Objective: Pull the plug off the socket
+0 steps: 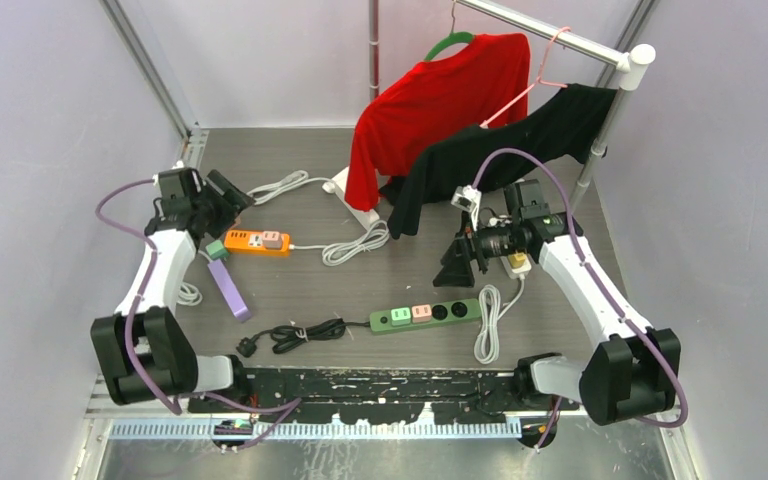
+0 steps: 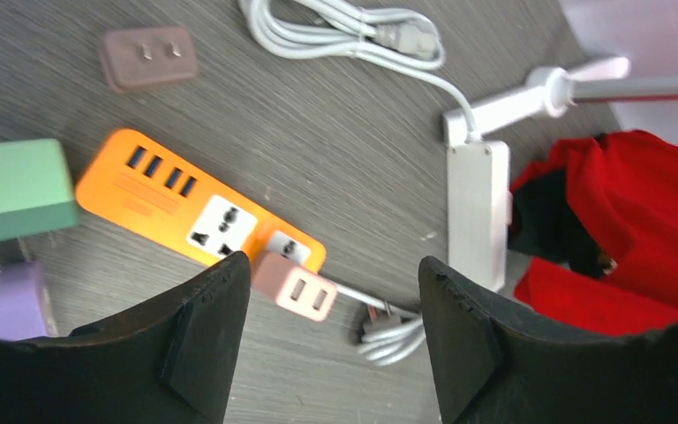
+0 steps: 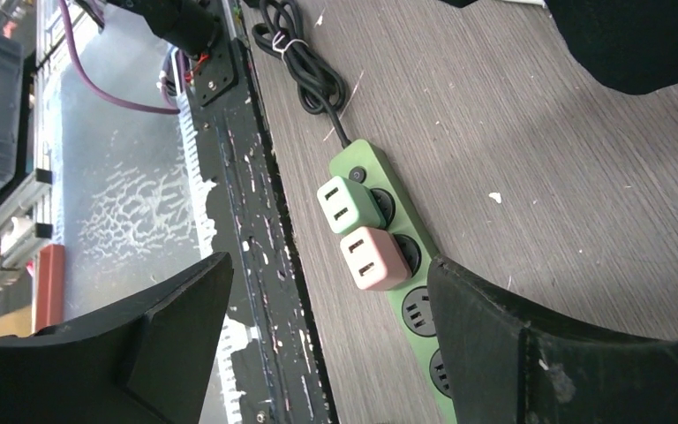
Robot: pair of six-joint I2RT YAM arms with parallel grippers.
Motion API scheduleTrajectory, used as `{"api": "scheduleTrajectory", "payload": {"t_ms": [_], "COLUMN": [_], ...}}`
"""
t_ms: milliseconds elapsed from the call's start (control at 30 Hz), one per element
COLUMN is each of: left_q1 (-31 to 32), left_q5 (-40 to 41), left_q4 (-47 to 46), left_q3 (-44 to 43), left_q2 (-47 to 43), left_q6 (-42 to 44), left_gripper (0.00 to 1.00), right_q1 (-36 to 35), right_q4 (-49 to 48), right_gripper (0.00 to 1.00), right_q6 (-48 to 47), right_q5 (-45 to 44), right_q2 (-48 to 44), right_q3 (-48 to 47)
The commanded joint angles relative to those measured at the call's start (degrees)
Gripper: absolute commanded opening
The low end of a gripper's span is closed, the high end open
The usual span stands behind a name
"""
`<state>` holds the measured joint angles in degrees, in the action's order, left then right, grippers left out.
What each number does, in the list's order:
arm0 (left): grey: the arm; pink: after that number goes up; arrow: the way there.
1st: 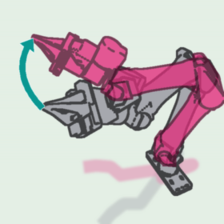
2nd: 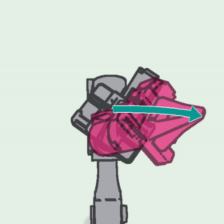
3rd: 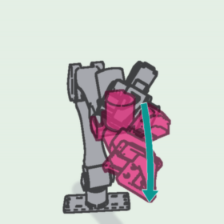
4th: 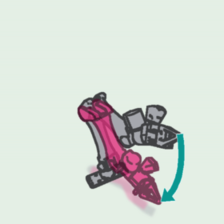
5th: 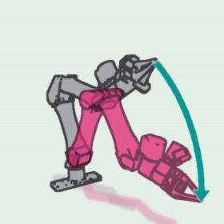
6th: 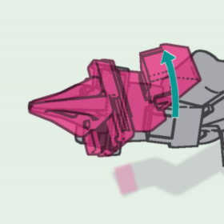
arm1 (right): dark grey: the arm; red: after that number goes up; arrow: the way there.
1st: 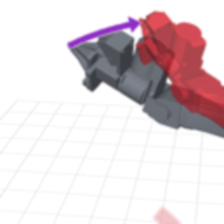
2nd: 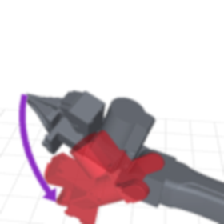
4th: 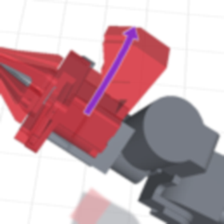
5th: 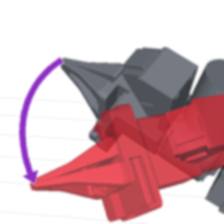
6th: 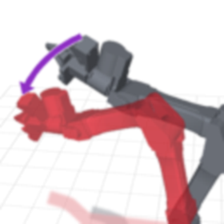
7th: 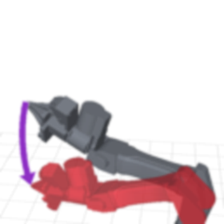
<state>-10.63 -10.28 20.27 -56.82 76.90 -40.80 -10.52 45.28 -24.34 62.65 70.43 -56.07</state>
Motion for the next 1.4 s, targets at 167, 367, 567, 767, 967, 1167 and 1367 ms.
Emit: {"api": "scheduleTrajectory", "payload": {"t_ms": [167,367,567,767,967,1167,1367], "left_q1": [1.29,15.87,36.96,55.15,68.01,69.08,69.08], "left_q5": [-22.82,-25.29,-22.18,-12.11,0.34,2.71,-3.23], "left_q4": [-15.85,-19.71,-31.99,-37.52,-40.51,-43.44,-52.22], "left_q3": [8.49,13.93,22.74,30.4,34.4,32.6,31.66], "left_q2": [-12.1,-17.94,-23.95,-30.56,-26.78,-15.43,-7.35], "left_q6": [-0.24,2.25,6.71,19.94,33.78,37.83,37.2], "left_gripper": [0.71,0.72,0.72,0.73,0.81,0.93,0.93], "right_q1": [0.57,1.67,3.39,3.53,3.49,3.49,3.49], "right_q4": [5.24,10.13,13.91,18.67,20.67,25.81,25.06], "right_gripper": [0.87,0.88,0.9,1.0,1.0,1.0,1.0], "right_q6": [-10.89,-20.26,-30.38,-40.75,-47.22,-56.13,-58.57], "right_q5": [0.04,2.26,2.34,2.3,2.35,1.9,-0.12], "right_q2": [-4.23,-5.56,-6.61,-6.0,-5.85,-4.8,-3.98], "right_q3": [-2.14,-1.77,0.18,1.59,3.35,3.82,5.48]}}
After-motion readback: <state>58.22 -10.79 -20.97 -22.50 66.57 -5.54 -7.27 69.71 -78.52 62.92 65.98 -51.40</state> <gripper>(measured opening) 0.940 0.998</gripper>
